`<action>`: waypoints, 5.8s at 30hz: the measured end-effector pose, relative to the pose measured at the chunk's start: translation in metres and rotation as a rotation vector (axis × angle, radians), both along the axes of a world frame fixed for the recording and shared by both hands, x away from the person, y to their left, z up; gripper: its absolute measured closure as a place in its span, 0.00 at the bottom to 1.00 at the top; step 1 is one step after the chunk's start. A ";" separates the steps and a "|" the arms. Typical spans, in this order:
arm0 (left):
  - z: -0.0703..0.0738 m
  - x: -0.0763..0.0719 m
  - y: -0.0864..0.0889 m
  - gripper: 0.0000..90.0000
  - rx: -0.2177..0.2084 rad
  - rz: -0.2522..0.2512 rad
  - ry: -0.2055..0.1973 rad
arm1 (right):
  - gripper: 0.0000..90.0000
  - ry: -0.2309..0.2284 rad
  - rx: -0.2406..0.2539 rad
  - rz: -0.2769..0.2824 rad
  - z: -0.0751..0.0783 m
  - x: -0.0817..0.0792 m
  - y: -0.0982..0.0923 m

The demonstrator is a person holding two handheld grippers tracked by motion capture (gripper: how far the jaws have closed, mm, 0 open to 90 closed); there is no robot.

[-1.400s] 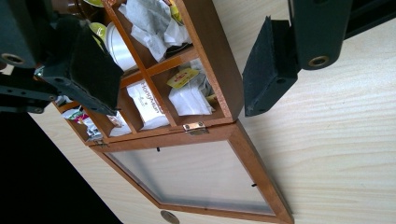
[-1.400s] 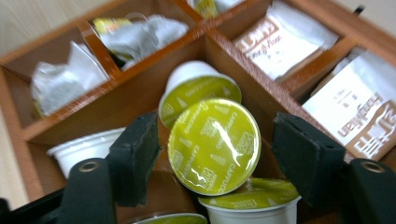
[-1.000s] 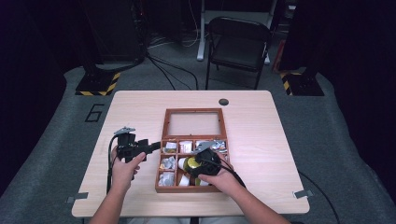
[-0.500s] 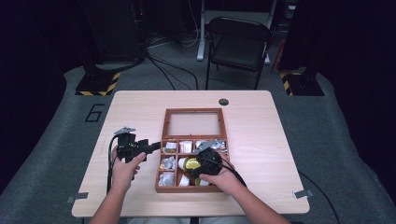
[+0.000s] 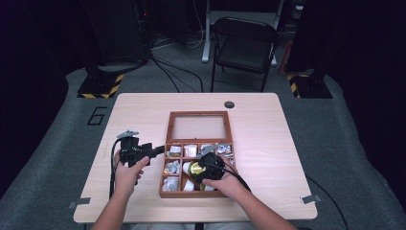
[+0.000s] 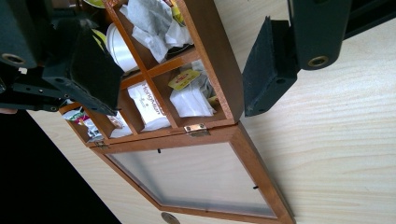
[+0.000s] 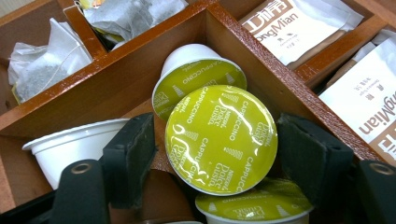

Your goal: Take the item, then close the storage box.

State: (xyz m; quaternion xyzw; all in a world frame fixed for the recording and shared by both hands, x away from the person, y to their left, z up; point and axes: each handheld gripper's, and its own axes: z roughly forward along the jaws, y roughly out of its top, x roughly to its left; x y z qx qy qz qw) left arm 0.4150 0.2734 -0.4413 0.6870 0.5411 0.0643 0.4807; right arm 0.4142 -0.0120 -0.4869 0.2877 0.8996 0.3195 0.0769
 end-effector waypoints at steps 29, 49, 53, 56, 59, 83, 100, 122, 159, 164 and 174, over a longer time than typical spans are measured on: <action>0.001 0.004 0.004 0.32 -0.011 0.005 0.001 | 0.41 -0.045 0.102 -0.038 0.036 0.000 -0.032; 0.001 0.020 -0.006 0.32 -0.008 -0.032 0.003 | 0.41 -0.098 0.065 -0.474 0.037 0.031 -0.169; 0.000 0.020 -0.007 0.32 -0.007 -0.035 0.006 | 0.41 -0.102 0.034 -0.540 0.031 0.034 -0.187; 0.001 0.020 -0.007 0.32 -0.007 -0.036 0.006 | 0.41 -0.102 0.019 -0.582 0.026 0.036 -0.200; 0.001 0.020 -0.007 0.32 -0.011 -0.034 0.006 | 0.41 -0.085 0.019 -0.627 0.022 0.038 -0.210; 0.001 0.020 -0.006 0.32 -0.007 -0.030 0.003 | 0.40 -0.033 -0.010 -0.743 -0.005 0.046 -0.240; -0.001 0.021 -0.007 0.32 0.001 -0.043 0.018 | 0.33 -0.097 0.049 -0.746 0.017 0.040 -0.236; -0.003 0.025 -0.009 0.30 0.029 -0.059 0.028 | 0.36 -0.105 0.147 -0.511 0.043 0.030 -0.190; -0.019 0.087 -0.016 0.37 0.008 0.001 0.079 | 0.40 -0.063 0.128 -0.387 0.055 0.091 -0.115; -0.026 0.095 -0.015 0.40 -0.012 0.013 0.107 | 0.40 -0.030 0.154 -0.408 0.051 0.101 -0.115; -0.022 0.100 -0.017 0.40 0.024 0.028 0.137 | 0.43 -0.009 0.176 -0.418 0.054 0.106 -0.116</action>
